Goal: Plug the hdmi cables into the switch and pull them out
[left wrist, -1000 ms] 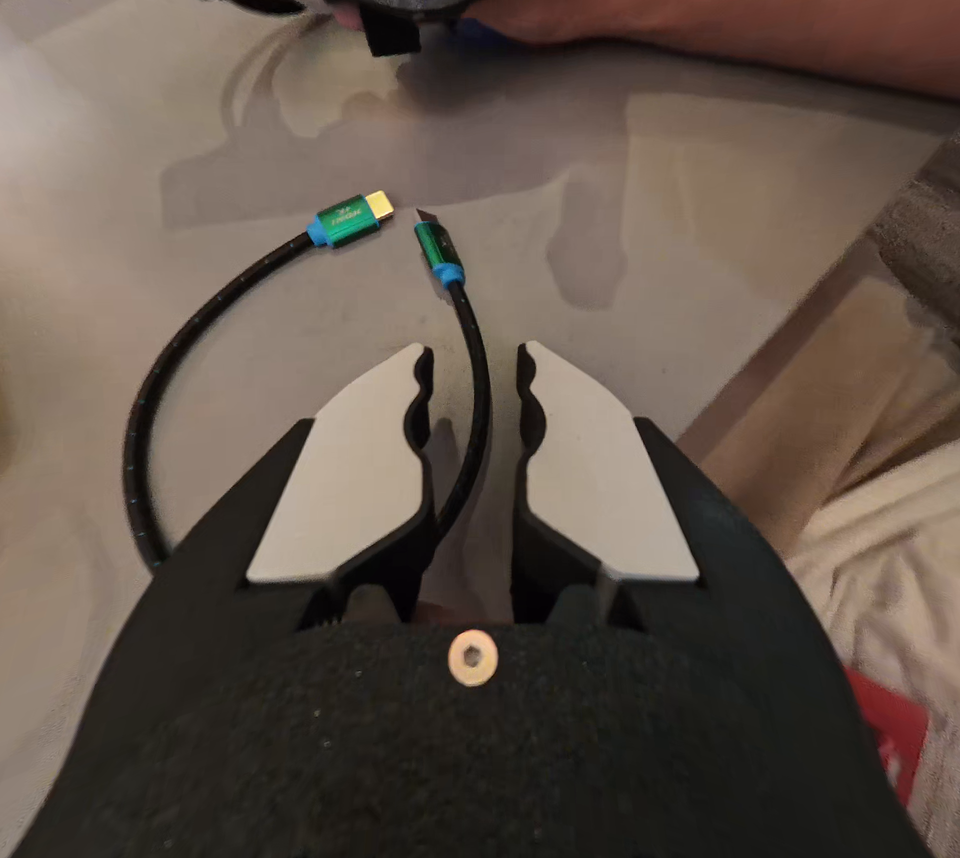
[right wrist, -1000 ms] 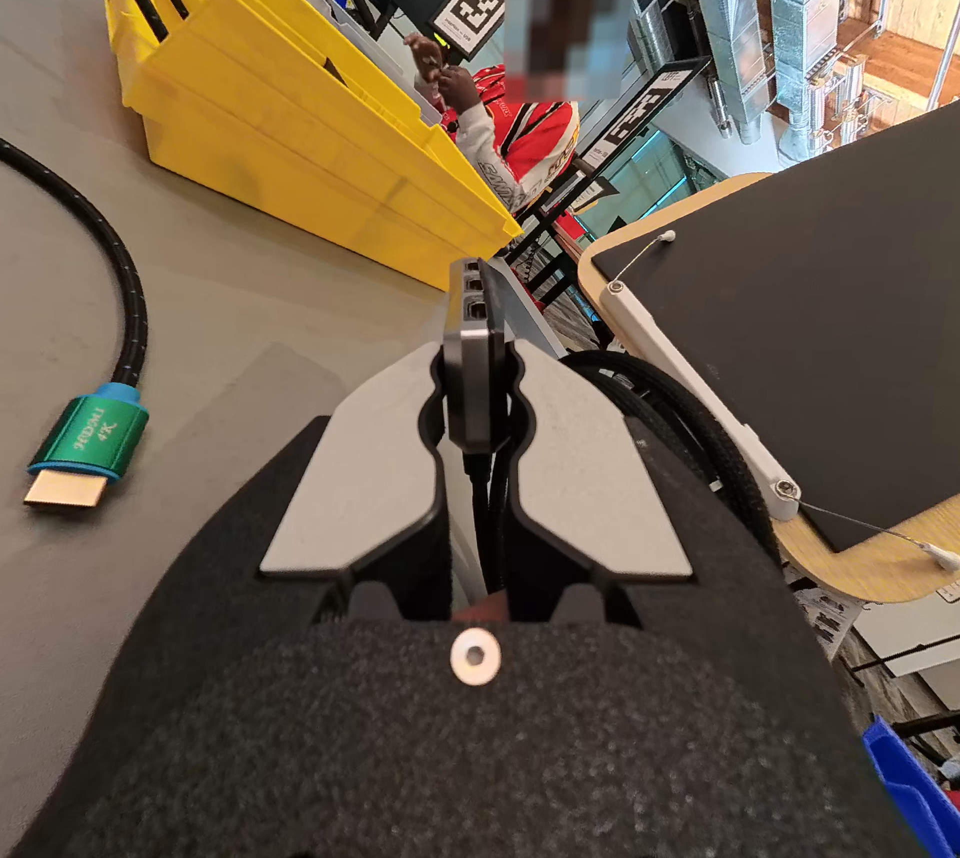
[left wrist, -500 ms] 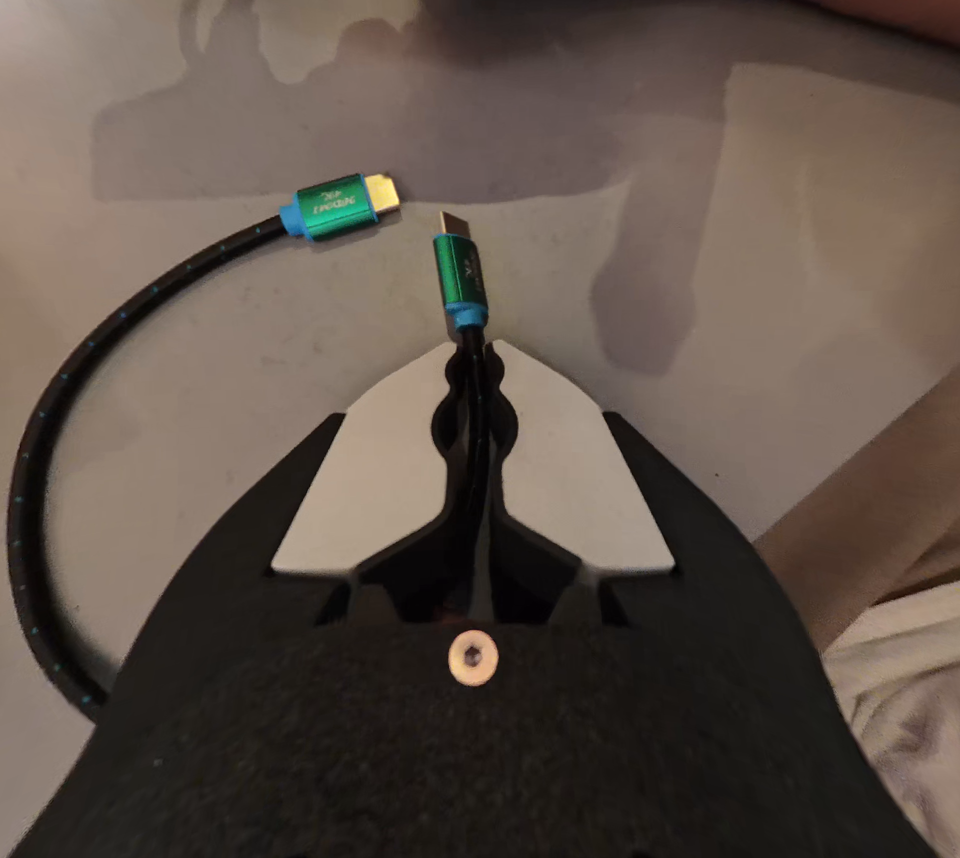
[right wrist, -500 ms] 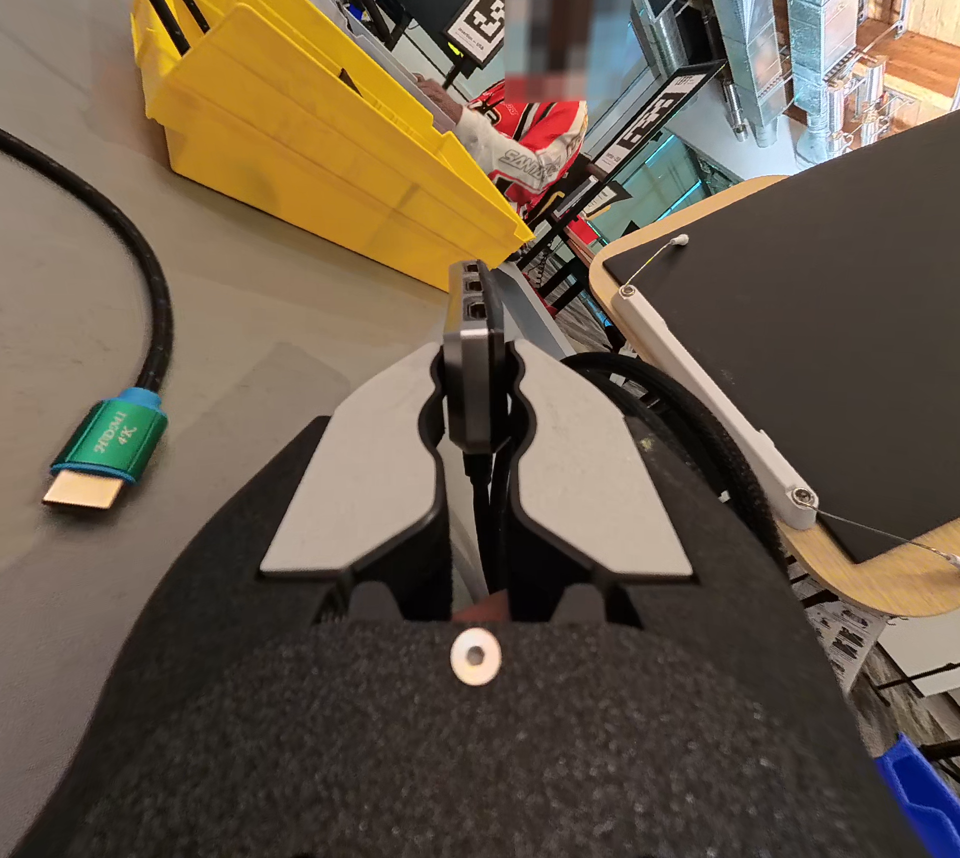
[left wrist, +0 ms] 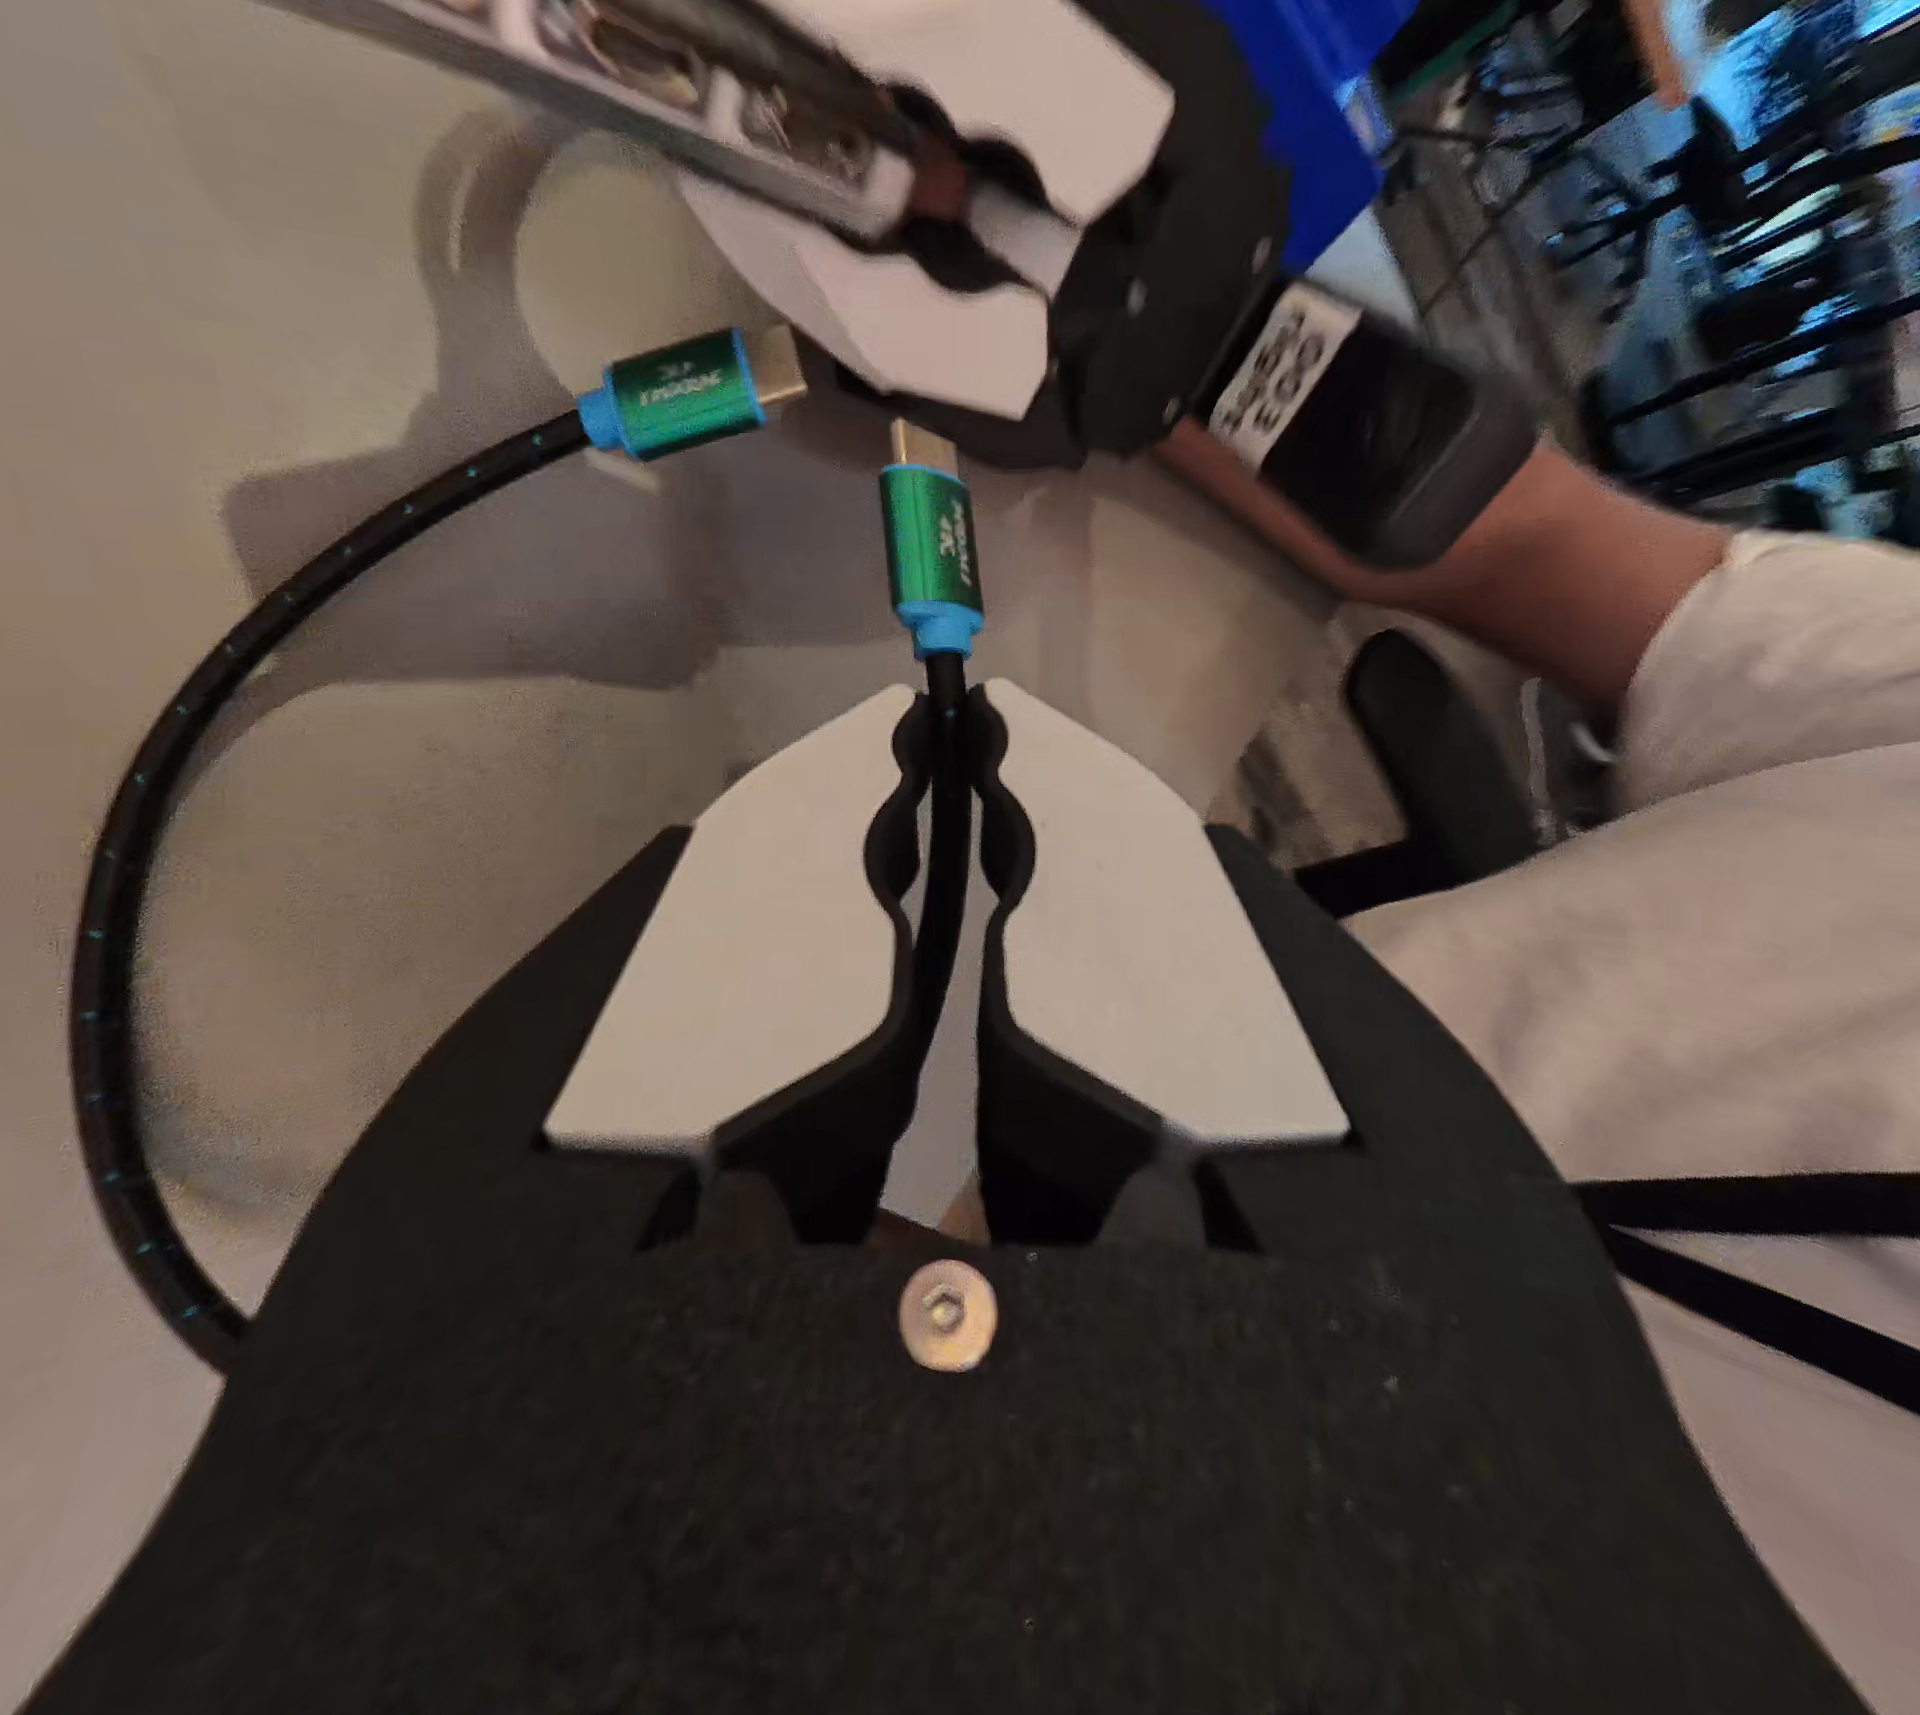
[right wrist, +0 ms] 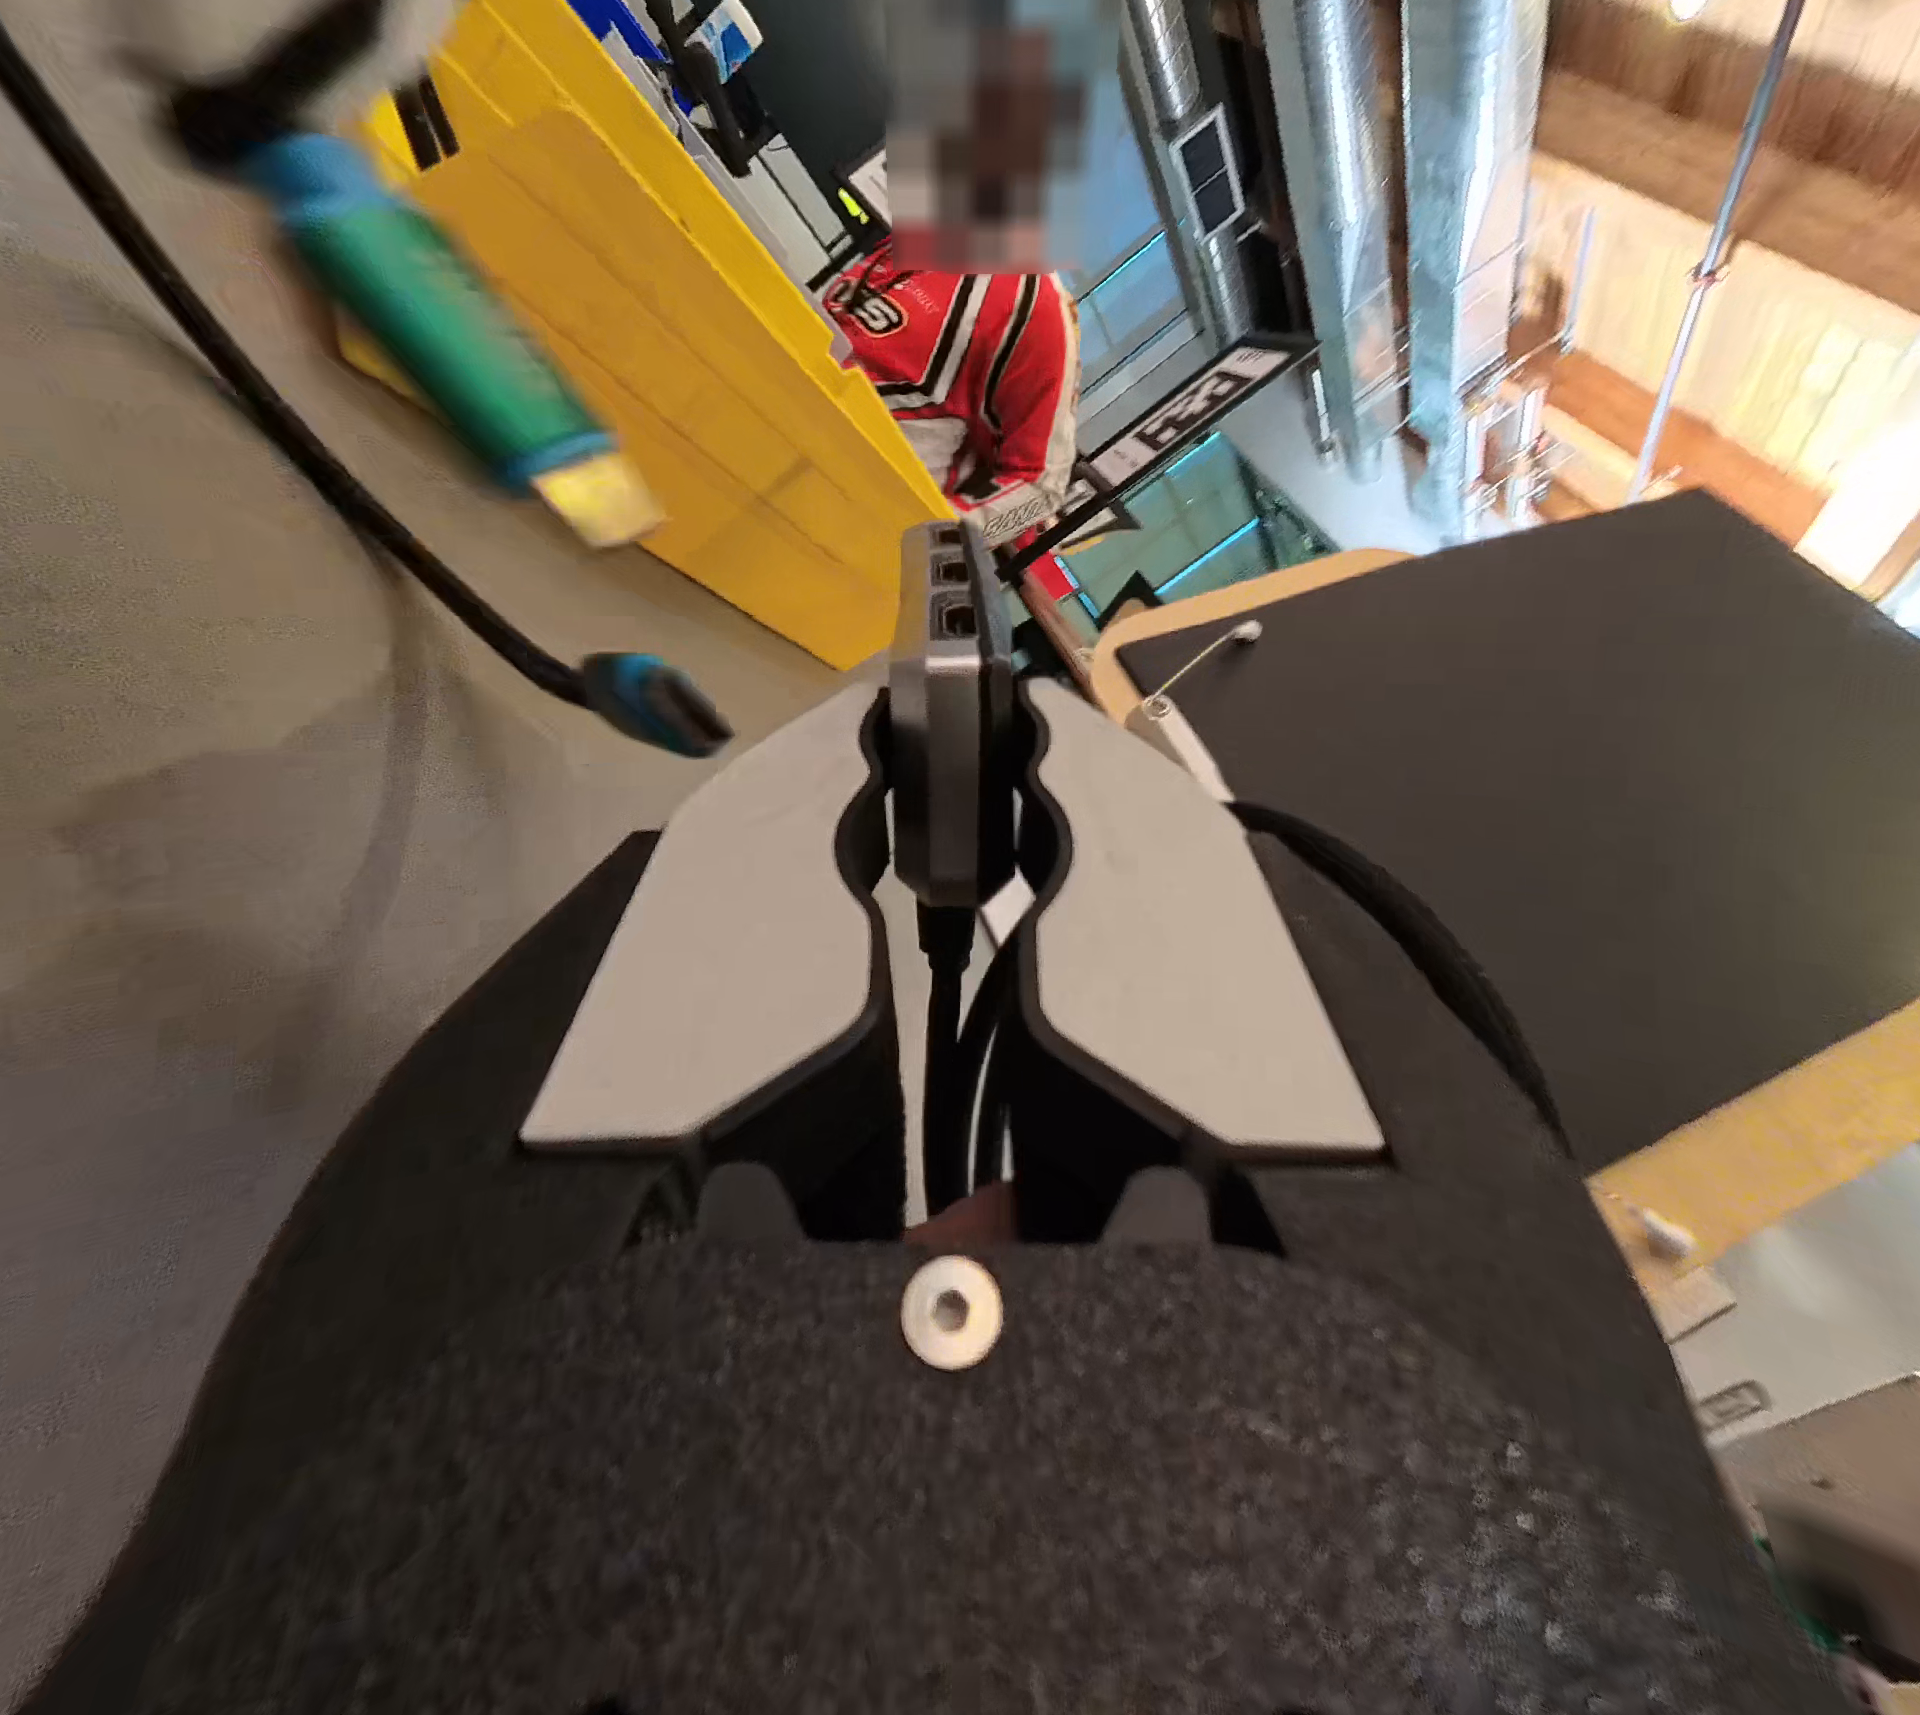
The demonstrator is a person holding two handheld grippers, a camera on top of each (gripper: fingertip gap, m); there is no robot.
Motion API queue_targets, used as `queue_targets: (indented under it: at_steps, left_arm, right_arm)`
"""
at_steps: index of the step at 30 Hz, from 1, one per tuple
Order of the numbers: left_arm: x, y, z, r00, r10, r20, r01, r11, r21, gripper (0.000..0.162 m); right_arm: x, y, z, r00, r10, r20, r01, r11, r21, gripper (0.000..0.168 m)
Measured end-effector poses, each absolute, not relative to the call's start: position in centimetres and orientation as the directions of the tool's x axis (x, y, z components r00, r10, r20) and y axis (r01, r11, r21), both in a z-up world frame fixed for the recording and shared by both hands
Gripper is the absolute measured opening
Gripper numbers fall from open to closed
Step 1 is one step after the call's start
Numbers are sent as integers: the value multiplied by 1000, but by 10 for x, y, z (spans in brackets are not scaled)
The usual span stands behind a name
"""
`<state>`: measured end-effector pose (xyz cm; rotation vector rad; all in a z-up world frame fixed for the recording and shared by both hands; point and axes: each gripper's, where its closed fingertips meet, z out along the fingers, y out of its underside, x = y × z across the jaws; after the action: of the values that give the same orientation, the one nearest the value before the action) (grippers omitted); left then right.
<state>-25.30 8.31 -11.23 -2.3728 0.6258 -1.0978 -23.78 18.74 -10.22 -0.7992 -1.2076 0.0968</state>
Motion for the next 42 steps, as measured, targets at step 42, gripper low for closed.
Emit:
queue_targets:
  at_steps: [42]
  left_arm:
    - [-263,120,-105,572,-451,685,-118,-872,-475,6]
  right_arm:
    - [-244,182,-110,287,124,950,534,802,-266,20]
